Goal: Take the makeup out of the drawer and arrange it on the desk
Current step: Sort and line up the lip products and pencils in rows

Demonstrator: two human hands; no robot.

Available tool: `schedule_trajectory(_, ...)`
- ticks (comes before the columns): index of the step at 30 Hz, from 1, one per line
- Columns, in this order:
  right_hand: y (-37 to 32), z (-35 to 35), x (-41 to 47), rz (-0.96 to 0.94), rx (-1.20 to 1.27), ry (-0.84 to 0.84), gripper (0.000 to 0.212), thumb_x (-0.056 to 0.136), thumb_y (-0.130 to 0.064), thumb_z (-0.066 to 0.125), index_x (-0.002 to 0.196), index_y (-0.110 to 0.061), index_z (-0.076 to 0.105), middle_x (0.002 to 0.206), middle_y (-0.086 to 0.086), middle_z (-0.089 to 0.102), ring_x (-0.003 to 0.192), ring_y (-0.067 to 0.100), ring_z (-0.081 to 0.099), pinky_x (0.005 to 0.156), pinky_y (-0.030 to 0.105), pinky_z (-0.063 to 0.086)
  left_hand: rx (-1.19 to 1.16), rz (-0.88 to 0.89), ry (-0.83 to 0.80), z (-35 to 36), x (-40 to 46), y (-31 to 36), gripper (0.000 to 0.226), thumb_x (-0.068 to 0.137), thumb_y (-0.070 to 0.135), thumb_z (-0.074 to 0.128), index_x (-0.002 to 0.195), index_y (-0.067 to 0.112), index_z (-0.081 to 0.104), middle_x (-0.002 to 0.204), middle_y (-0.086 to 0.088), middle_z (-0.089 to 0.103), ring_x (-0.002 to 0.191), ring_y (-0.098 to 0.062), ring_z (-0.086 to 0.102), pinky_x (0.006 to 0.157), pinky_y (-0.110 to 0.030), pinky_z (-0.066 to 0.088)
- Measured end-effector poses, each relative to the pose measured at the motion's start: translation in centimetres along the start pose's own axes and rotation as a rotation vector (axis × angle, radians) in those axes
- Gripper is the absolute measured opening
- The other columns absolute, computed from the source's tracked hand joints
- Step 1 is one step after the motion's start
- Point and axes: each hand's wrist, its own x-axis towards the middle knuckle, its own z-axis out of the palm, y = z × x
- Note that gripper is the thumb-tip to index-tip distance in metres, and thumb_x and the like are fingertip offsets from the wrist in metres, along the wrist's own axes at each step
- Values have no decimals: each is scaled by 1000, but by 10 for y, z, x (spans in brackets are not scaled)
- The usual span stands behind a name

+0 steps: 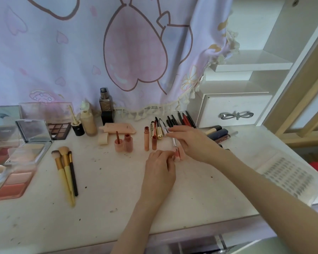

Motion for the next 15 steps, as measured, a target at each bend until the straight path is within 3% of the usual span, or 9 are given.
schedule_trajectory(3,8,2,23,-100,-99,-328,66,88,10,34,147,-17,25,157,-3,14,145,11,7,111,20,1,-29,-22,19,-2,0,0,26,92,4,44,107,12,65,102,1,62,99,-13,49,82,-10,27)
schedule_trajectory(5,11,5,33,-165,-181,-425,71,88,10,33,149,-19,13,158,-4,4,145,10,-1,114,24,-3,-36,-32,22,-3,0,0,27,91,2,44,104,11,66,100,1,63,97,-13,50,82,-10,30)
schedule_trajectory(9,19,8,42,-253,-297,-445,75,89,6,34,149,-21,-1,158,-6,-3,144,7,-6,113,23,-5,-32,-30,28,-2,1,-1,28,89,-1,44,102,10,67,98,1,63,95,-12,50,83,-9,31)
schedule_trajectory(15,28,10,47,-358,-425,-465,75,91,0,36,149,-25,-6,157,-6,-11,144,9,-9,115,25,-6,-39,-51,29,-1,2,-1,29,89,-2,43,99,10,68,95,3,62,94,-10,50,83,-9,30)
